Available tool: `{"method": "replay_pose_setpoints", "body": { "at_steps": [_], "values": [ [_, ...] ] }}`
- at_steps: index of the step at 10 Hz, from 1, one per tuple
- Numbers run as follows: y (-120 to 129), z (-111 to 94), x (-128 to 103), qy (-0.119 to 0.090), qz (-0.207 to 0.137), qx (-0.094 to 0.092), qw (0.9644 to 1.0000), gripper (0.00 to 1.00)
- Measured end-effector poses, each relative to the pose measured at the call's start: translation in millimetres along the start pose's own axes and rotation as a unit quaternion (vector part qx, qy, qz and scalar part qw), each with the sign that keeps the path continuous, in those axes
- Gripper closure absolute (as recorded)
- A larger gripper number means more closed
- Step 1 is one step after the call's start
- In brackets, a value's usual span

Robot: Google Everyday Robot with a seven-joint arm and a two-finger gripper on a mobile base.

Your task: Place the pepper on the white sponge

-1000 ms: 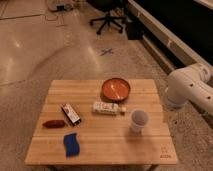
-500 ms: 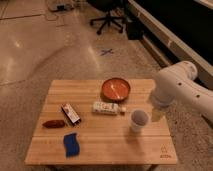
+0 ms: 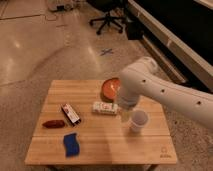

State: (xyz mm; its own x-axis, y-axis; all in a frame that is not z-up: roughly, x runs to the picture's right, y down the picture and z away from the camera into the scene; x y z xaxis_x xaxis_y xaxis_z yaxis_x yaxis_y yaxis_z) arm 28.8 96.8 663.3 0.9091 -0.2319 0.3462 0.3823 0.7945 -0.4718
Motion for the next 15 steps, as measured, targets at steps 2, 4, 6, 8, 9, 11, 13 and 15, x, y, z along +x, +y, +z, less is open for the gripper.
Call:
{"method": "replay_pose_setpoints", "body": {
  "at_steps": [2, 4, 6, 8, 9, 11, 13, 15],
  "values": [
    [-23.9, 31.7, -45.1, -0.016, -0.045, -0.011, 0.9988, 0.35],
    [-43.0, 63.2, -85.6, -0.032, -0.086, -0.022, 0.9956, 0.35],
    [-50.2, 83.8, -112.4, -0.048, -0.113, -0.030, 0.9920, 0.35],
    [-56.1, 105.5, -144.7, -0.067, -0.144, -0.039, 0.9865, 0.35],
    [-56.2, 105.8, -143.7, -0.067, -0.144, -0.038, 0.9866, 0.35],
    [-56.1, 105.9, -144.7, -0.067, -0.145, -0.039, 0.9864, 0.35],
    [-55.4, 105.9, -142.5, -0.067, -0.143, -0.039, 0.9867, 0.35],
    [-59.0, 115.3, -157.9, -0.080, -0.154, -0.038, 0.9841, 0.35]
  ]
}}
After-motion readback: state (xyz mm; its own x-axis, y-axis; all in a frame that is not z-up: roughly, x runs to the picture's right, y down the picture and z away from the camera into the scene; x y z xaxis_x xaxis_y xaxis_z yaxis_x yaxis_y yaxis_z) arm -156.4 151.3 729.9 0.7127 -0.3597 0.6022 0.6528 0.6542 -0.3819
